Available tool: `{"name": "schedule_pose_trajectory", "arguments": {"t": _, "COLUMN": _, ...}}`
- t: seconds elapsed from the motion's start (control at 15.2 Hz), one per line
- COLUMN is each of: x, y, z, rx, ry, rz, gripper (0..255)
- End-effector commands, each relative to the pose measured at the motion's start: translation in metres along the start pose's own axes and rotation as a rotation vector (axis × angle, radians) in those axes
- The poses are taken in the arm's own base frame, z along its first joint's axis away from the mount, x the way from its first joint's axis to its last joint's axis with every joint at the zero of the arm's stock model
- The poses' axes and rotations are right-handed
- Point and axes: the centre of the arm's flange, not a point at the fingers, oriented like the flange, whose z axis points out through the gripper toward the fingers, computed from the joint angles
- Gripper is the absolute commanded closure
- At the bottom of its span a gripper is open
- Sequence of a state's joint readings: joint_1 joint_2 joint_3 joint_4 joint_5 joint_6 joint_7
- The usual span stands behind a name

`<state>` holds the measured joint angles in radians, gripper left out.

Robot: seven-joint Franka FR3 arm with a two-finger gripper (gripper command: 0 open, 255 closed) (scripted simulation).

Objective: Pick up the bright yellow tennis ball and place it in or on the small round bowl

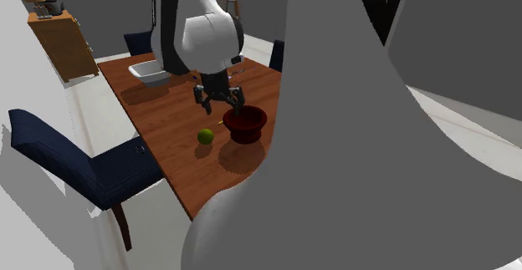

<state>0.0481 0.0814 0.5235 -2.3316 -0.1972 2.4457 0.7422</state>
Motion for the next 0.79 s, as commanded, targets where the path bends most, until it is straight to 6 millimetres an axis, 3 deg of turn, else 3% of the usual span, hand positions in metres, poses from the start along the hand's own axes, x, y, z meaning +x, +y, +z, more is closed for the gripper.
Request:
{"name": "schedule_pose_trajectory", "arguments": {"t": 0.0, "x": 0.009, "y": -0.015, "z": 0.018, "rx": -0.001, "ry": 0.006, "rz": 0.004, "gripper": 0}}
{"name": "schedule_pose_trajectory", "arguments": {"t": 0.73, "x": 0.055, "y": -0.109, "z": 0.119, "rx": -0.009, "ry": 0.032, "rz": 0.018, "gripper": 0}}
